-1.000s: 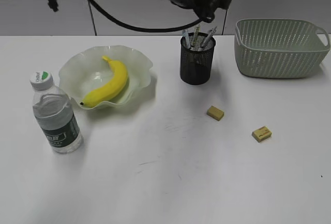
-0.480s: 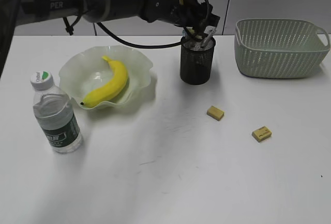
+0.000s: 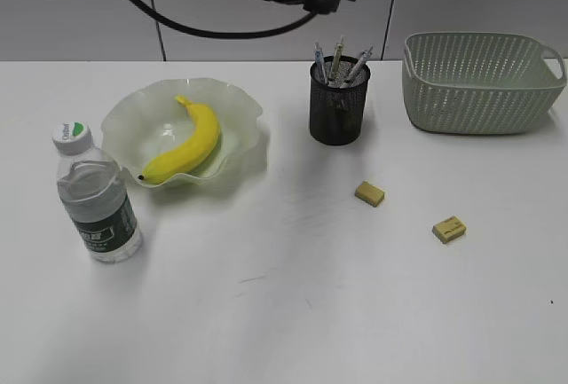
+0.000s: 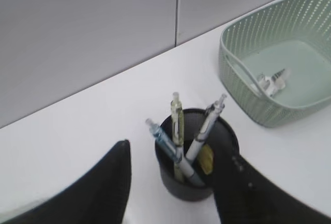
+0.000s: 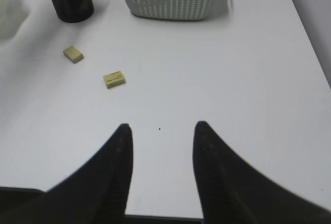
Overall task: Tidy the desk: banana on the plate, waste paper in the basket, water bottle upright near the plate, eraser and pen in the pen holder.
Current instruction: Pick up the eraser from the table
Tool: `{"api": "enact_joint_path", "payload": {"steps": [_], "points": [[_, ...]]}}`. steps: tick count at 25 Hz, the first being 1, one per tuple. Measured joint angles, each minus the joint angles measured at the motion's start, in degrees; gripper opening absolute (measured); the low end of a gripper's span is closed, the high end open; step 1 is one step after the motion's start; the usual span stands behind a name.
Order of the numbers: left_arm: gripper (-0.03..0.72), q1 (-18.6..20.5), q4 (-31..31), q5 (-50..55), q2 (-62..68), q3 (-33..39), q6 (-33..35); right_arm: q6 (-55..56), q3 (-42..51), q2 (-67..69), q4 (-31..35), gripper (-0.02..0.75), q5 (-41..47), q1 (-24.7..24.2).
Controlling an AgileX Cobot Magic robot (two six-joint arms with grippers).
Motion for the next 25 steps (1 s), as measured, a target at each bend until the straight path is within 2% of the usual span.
{"api": "enact_joint_path", "payload": {"steps": [2, 4, 9, 11, 14, 18, 21, 25], "points": [[0.367, 0.2, 1.5, 1.4, -6.5, 5.5, 0.0, 0.0, 0.0, 0.0, 0.0, 0.319, 0.0, 0.0], [0.357, 0.3, 3.1, 1.8, -14.5, 14.7, 0.1, 0.0, 0.0, 0.0, 0.0, 0.319, 0.0, 0.0], [0.355, 0.0, 3.6, 4.9, -45.4, 44.5, 0.2, 0.0, 0.0, 0.0, 0.0, 0.319, 0.0, 0.0], [0.372, -0.2, 3.2, 9.1, -58.6, 54.3, 0.3, 0.0, 0.0, 0.0, 0.0, 0.319, 0.0, 0.0], [0.454, -0.2, 2.1, 17.3, -79.4, 65.0, 0.4, 0.0, 0.0, 0.0, 0.0, 0.319, 0.0, 0.0], [0.508, -0.2, 0.9, 28.7, -97.2, 71.6, -0.6, 0.0, 0.0, 0.0, 0.2, 0.319, 0.0, 0.0], [0.498, -0.2, -0.4, 33.7, -104.8, 73.6, -0.8, 0.0, 0.0, 0.0, 0.2, 0.319, 0.0, 0.0], [0.456, -0.2, -0.9, 33.4, -111.3, 75.3, -2.3, -0.1, 0.0, 0.0, 0.4, 0.319, 0.0, 0.0]]}}
